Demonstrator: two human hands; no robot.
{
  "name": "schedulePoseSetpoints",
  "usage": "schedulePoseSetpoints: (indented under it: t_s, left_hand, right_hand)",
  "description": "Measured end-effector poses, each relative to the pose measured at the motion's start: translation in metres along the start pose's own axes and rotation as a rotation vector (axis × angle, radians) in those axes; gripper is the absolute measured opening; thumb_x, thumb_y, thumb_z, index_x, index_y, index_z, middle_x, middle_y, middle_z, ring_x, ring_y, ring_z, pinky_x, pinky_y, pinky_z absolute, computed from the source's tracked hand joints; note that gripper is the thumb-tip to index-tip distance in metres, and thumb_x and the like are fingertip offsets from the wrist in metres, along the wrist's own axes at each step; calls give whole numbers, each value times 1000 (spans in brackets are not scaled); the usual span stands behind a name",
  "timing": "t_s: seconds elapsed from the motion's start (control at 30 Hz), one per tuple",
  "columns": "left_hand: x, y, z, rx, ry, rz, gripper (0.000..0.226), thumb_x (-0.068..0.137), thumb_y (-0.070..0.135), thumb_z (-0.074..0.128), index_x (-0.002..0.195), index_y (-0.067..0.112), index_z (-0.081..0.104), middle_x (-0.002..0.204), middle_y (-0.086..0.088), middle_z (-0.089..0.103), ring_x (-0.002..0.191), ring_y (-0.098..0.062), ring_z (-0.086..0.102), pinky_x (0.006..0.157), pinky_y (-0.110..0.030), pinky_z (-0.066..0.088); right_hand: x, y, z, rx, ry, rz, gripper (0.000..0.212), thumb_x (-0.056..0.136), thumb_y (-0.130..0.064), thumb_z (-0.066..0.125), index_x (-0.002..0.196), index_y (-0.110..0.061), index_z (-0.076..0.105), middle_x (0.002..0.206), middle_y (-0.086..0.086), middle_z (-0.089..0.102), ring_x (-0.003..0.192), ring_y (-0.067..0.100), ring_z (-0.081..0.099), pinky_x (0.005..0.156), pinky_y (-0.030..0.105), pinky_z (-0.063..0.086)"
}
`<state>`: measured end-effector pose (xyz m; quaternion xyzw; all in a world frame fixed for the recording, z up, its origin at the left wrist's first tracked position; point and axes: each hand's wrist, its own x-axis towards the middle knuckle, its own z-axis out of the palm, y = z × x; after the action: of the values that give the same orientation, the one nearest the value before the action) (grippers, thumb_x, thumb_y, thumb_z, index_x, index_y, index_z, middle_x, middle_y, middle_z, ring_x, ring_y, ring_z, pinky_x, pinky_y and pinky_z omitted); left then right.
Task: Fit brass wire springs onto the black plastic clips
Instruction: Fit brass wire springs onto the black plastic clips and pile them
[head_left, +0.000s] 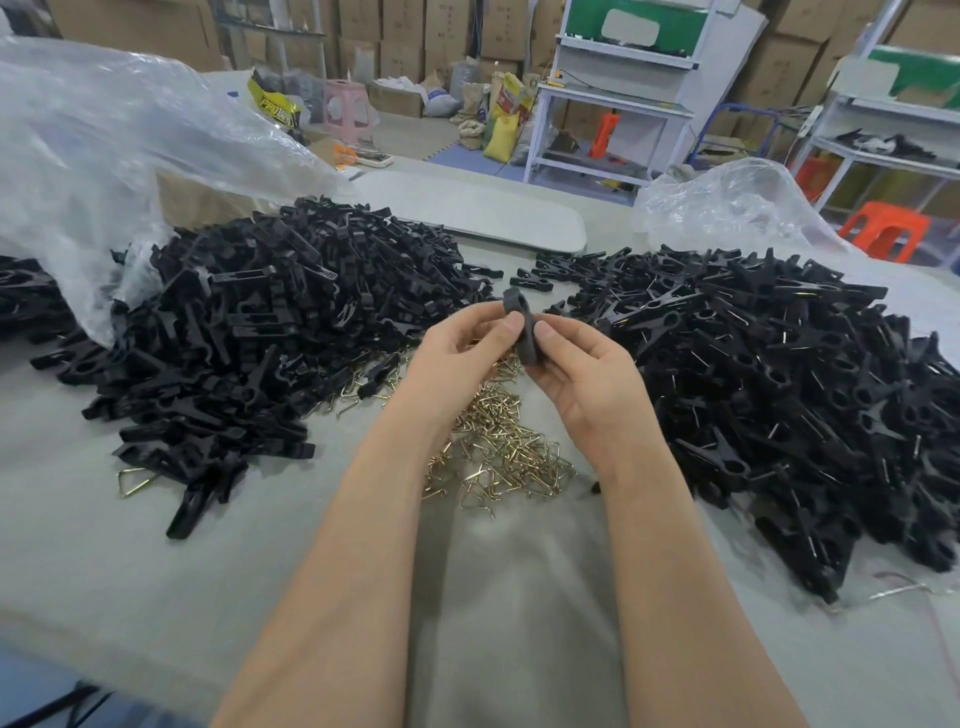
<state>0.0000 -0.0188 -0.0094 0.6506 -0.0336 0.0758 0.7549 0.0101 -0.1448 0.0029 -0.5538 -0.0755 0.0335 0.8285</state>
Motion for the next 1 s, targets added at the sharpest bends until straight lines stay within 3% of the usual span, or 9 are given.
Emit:
schedulePoseSetpoints:
  t_s: [0.1,0.2,0.3,0.4,0.5,0.63,0.77,0.83,1.0]
  left_hand:
    - [2,1,-1,-269,43,-83,9,90,16,63,98,17,66,98,-2,68,91,-13,62,79,-24,50]
    - [5,1,-7,-491,174,-117,11,91,15,60,99,8,62,92,-4,66,86,-11,62,81,-21,52]
    - [8,3,-17,-773,325,-185,12,91,17,61,96,7,62,86,-3,66,81,-10,62,71,-18,54]
    - [7,5,-20,-985,377,-223,10,89,11,63,94,2,63,86,-9,67,81,-14,66,62,-18,54]
    - [5,6,-19,-1091,329,-231,20,84,6,65,101,-4,64,91,-15,69,93,-21,67,59,-18,55]
    - [4,6,-19,-1159,291,-237,40,71,4,71,108,-5,61,96,-16,65,93,-21,66,61,-19,56]
    - [5,4,-20,-1139,310,-293,22,79,10,71,95,1,60,85,-10,59,73,-14,62,65,-22,57]
    - [6,3,-20,-1147,308,-290,18,84,12,69,96,1,61,83,-8,58,72,-13,60,65,-21,57]
    - [5,4,-19,-1163,308,-267,16,85,10,67,95,0,58,80,-10,59,67,-14,63,67,-22,58]
  right_hand:
    - [1,4,4,-102,84,27,7,90,-6,61,95,-10,61,92,6,71,88,18,68,82,28,56]
    - [2,10,1,-741,166,-57,25,87,-27,68,108,-17,59,101,-5,65,92,8,63,81,24,51]
    - [-4,17,2,-1254,-58,55,44,81,-38,71,120,-21,58,105,-7,58,94,10,55,79,25,43]
    - [-6,32,14,-1411,-121,59,37,84,-34,70,116,-20,61,102,0,61,96,17,58,81,28,44]
    - [-5,33,18,-1383,-31,-20,15,91,-32,61,99,-20,66,82,-5,63,83,16,62,76,30,49]
    - [-4,29,14,-1293,37,-89,19,94,-29,56,87,-18,70,78,-3,68,76,14,61,75,29,49]
    - [-5,24,13,-1123,99,-196,18,92,-28,58,79,-22,69,65,-15,58,63,-1,51,57,7,36]
    - [-4,22,12,-1056,111,-209,17,92,-26,58,81,-21,70,67,-16,60,67,-2,53,60,4,36]
    - [-1,22,15,-699,100,-86,19,94,-11,56,78,-21,59,71,-2,67,69,15,67,68,24,56]
